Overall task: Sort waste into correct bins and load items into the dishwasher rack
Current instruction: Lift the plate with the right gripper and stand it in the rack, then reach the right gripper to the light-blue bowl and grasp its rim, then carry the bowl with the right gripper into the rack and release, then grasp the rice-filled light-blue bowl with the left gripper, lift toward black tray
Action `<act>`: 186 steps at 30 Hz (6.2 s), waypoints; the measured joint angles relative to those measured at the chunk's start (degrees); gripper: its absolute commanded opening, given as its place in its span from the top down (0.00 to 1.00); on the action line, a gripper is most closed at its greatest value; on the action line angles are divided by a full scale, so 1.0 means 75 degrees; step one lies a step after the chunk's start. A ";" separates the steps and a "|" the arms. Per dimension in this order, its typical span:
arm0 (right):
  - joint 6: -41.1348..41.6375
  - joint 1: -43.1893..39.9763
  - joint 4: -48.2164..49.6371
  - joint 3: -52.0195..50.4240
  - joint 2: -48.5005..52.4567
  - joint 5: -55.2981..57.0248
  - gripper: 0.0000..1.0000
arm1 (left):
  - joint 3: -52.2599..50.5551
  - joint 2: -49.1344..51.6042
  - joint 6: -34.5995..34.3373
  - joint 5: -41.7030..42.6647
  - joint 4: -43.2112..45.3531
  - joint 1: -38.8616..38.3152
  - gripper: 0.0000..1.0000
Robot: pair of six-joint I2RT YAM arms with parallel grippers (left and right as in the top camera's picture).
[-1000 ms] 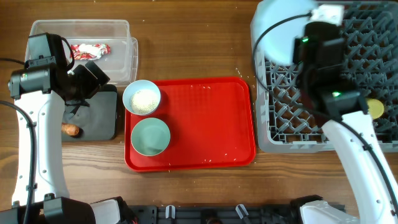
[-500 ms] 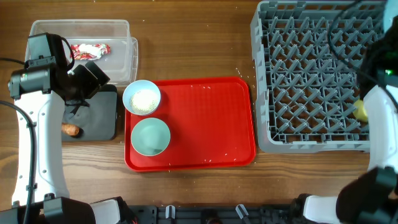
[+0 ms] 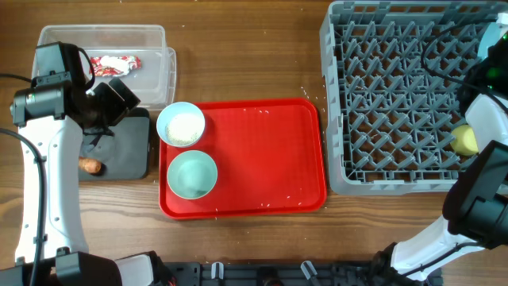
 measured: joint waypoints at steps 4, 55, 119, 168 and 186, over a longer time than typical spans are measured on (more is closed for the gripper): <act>-0.0029 0.0140 -0.0216 0.0003 0.0000 0.0000 0.83 | -0.0003 0.0000 -0.0003 0.0000 0.0003 0.0000 0.00; 0.8239 0.9772 -0.6959 0.0009 0.0353 -0.7140 0.39 | 0.0000 0.0000 0.0020 -0.0093 -0.0408 0.0000 0.00; -0.0723 0.1740 0.0119 0.0568 0.1419 0.1040 0.75 | 0.0000 -0.0003 0.0020 -0.0146 -0.0379 0.0000 0.00; 0.4878 0.4581 -0.9833 0.0449 -0.2632 -0.7367 0.18 | 0.0000 0.2684 0.0020 -0.0017 0.0912 -0.3850 0.03; 0.4934 0.4581 -0.9809 0.0443 -0.2632 -0.7367 0.18 | 0.0000 0.3911 0.0064 -0.0781 0.1903 -0.4147 0.48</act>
